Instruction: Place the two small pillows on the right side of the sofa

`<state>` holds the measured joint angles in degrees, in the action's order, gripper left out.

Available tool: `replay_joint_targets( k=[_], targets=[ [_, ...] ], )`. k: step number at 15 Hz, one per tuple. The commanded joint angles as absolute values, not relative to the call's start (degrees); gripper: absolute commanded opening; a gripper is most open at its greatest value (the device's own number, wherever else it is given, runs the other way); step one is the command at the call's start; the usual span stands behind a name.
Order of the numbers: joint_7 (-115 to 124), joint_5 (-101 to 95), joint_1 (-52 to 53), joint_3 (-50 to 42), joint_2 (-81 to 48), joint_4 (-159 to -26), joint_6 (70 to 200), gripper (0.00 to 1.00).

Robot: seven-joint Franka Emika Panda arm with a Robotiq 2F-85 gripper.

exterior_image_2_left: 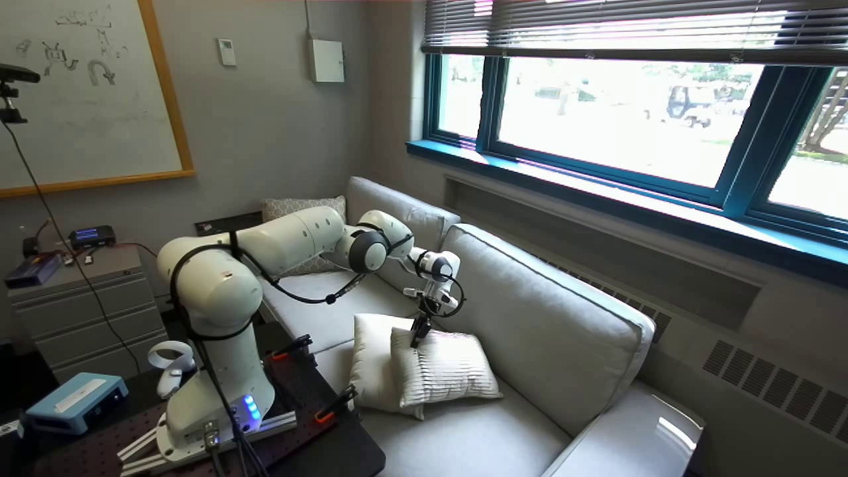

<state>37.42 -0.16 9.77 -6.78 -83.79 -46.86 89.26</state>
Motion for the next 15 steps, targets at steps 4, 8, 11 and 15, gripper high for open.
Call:
replay_joint_targets(
  k=[4, 8, 11, 15],
  targets=[
    [42.99, 1.15, 6.16, -9.69, -78.65, -49.72, 93.24, 0.0],
    [43.49, 5.38, 0.65, -10.41, -71.48, -61.21, 103.15, 0.02],
    [42.27, 9.42, -4.04, -10.55, -67.19, -69.8, 111.24, 0.02],
    [39.52, 15.46, -9.79, -10.44, -61.69, -81.9, 123.62, 0.02]
  ],
)
